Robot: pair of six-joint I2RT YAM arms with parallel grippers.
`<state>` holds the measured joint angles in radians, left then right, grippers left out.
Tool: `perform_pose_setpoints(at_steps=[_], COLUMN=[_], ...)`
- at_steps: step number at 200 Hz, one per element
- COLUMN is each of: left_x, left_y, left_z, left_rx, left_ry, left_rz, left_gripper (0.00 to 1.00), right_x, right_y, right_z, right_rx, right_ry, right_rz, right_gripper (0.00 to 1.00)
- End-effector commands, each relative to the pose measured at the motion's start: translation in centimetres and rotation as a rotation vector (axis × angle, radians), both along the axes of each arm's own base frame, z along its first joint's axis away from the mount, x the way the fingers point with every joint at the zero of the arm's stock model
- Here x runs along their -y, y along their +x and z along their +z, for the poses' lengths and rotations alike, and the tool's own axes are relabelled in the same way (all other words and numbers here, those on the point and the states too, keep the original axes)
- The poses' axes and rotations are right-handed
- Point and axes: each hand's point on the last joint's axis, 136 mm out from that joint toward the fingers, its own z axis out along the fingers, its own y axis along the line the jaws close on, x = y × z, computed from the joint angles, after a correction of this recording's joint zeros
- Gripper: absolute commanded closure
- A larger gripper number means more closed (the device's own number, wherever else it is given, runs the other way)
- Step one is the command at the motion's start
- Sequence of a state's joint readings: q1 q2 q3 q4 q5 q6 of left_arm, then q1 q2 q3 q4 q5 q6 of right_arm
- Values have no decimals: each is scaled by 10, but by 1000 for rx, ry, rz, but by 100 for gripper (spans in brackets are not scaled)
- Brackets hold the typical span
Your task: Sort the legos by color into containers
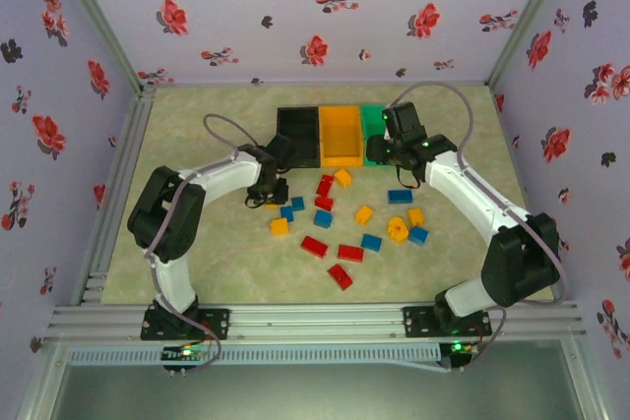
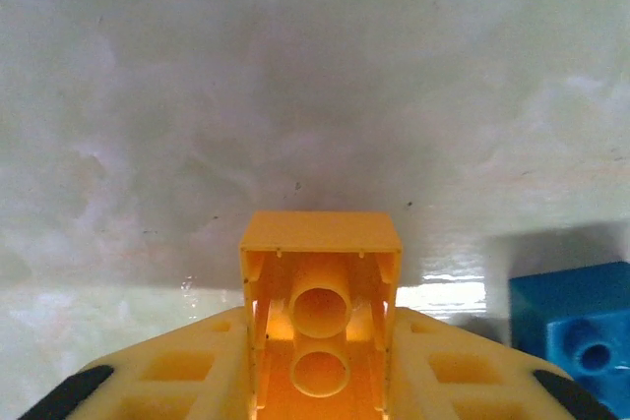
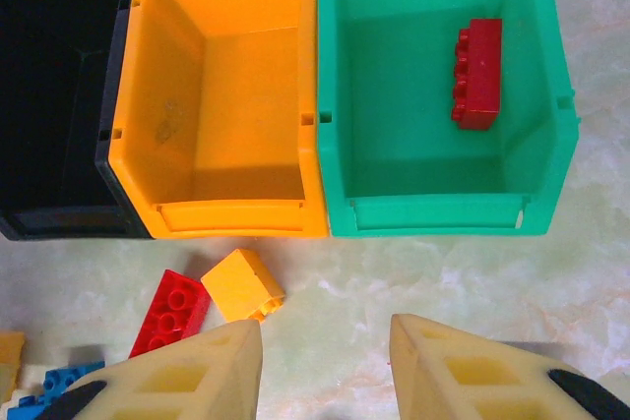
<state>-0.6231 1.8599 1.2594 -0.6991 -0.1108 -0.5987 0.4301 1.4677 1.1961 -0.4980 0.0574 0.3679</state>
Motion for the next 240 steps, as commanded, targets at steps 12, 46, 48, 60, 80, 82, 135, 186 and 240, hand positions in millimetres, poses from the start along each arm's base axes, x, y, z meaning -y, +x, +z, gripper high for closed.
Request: perform_pose_setpoints(at_steps=[12, 46, 48, 60, 80, 82, 135, 186, 240], left_x=[1, 8, 8, 16, 30, 31, 54, 54, 57], left_y=[13, 34, 35, 47, 71, 74, 143, 178, 178], left_z=[43, 94, 95, 110, 125, 129, 132, 116, 113], left_rx=[56, 139, 142, 175, 230, 240, 331, 340, 337], left_ry=[-8, -13, -13, -26, -39, -43, -43, -42, -66], left_rz=[-13, -44, -46, -63, -89, -90, -112, -114, -158], left_gripper=[69, 69, 69, 69, 68, 68, 68, 68, 48], right_x=[7, 11, 11, 12, 13, 13, 5, 5, 5], right_y=[-1, -5, -5, -7, -11, -11, -12, -19, -22], right_z=[8, 11, 11, 11, 9, 9, 10, 12, 7], right_rx=[22, 38, 38, 39, 43, 44, 40, 42, 33], right_ry=[-25, -26, -26, -25, -16, -14, 23, 23, 26], right_rz=[-17, -25, -26, -27, -27, -28, -11, -8, -11], right_gripper=[60, 60, 60, 60, 60, 60, 60, 60, 59])
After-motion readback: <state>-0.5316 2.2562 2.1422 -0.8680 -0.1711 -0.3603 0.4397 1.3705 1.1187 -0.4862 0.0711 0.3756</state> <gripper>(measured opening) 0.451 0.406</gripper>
